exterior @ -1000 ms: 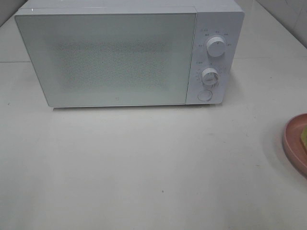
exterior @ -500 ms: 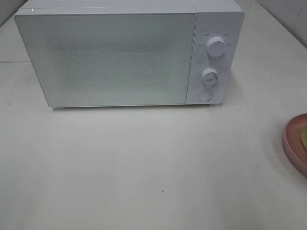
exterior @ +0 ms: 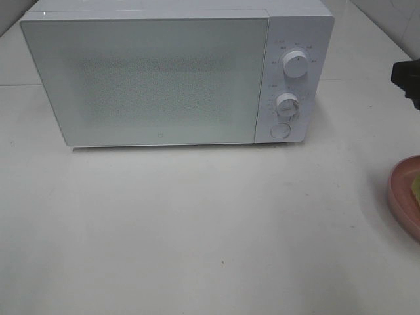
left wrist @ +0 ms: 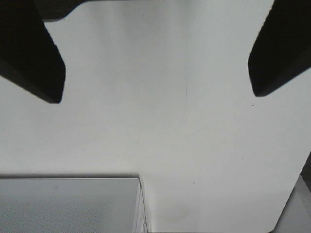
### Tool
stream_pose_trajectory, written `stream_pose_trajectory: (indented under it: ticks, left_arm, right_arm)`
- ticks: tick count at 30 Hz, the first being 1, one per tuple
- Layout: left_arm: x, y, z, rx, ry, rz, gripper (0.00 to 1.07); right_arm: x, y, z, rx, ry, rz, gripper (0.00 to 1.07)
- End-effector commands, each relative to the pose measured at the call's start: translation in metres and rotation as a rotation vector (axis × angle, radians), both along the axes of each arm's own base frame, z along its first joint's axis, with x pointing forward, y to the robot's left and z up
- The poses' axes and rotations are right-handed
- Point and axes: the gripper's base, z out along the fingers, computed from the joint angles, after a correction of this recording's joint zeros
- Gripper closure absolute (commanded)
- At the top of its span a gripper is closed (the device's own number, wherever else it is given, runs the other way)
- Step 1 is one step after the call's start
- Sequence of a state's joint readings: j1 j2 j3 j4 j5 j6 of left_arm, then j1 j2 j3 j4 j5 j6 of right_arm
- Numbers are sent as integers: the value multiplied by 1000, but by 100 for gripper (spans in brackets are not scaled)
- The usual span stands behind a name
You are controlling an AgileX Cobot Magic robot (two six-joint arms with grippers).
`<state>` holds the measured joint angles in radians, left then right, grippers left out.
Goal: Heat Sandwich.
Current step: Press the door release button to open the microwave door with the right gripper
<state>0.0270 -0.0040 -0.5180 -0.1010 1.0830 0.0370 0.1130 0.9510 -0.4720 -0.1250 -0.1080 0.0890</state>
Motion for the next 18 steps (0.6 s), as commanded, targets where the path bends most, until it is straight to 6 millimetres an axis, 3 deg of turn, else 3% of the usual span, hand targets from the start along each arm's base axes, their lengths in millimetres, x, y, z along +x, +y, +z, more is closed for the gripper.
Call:
stream_pose_trajectory:
  ticks: [1, 9, 18]
  left_arm:
    - [-3, 0, 0, -2, -35, 2, 9]
    - [-3, 0, 0, -2, -35, 2, 9]
    - [-3, 0, 0, -2, -35, 2, 9]
  right_arm:
    - [12, 1, -4, 22, -45, 3, 32]
    - [34, 5, -24, 30, -37, 18, 32]
    - [59, 14, -38, 41, -163, 60, 32]
